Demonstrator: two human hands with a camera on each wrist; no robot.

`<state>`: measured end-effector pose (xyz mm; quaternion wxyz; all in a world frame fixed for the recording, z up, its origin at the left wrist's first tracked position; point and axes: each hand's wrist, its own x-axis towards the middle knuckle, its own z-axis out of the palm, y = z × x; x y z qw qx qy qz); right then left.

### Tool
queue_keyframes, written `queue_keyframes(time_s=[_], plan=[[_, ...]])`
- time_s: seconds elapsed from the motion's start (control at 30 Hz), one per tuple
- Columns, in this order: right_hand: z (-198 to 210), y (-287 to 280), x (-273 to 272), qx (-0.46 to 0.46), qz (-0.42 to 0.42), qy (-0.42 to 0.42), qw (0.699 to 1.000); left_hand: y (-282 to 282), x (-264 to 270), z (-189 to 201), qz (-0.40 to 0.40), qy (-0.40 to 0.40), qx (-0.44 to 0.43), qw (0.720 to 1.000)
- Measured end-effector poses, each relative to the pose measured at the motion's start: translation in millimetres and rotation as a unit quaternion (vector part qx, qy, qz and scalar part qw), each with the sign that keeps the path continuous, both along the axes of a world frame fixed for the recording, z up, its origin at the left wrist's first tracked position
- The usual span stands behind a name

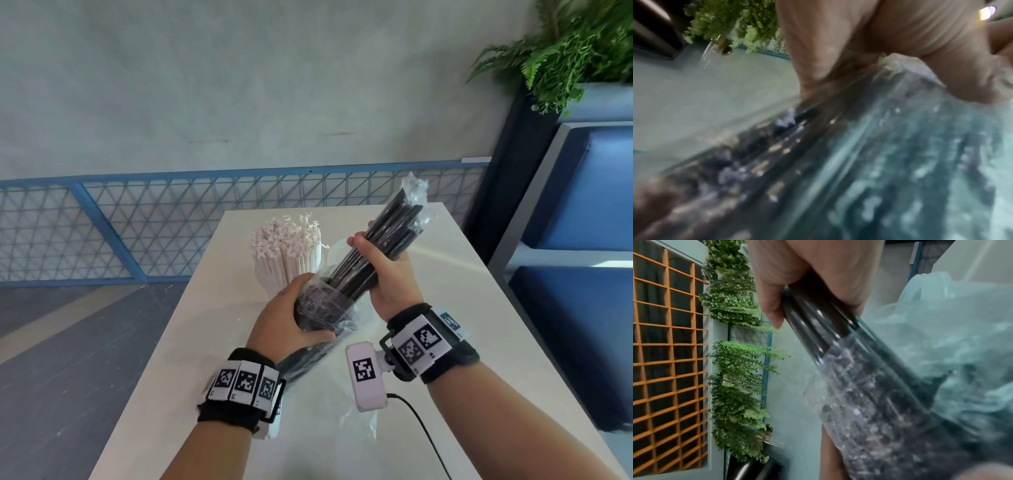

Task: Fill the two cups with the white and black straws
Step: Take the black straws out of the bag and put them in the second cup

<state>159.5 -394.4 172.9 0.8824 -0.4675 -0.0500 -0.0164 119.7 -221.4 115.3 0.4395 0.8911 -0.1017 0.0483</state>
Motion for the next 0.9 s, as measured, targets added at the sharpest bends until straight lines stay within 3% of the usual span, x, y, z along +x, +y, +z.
queue_keyframes(time_s=[0.13,0.2,0.4,0.73,0.9], plan=[[-8.9,9.2,-11.6,-0.077,0.060,-0.019,0.995,4.4,3.1,-3.6,0.023,-0.028,-0.011,0.999],[-12.7,13.8,-14.8,-0.086,0.050,-0.004,0.995,5.9,4.0,-5.3,0.021,-0.025,-0.011,0.999],[9.1,-2.1,7.0,-0.011,-0.052,0.033,0.998,11.3,7.8,-6.5,0.052,-0.024,-0.032,0.998],[30.3,-27.7,45.5,-0.063,-0.162,0.065,0.983,9.7,11.9,-8.1,0.076,-0.027,-0.026,0.996],[59.5,-49.5,66.8,-0.103,-0.262,-0.008,0.959,14.4,13.1,-6.2,0.093,-0.030,-0.032,0.995]])
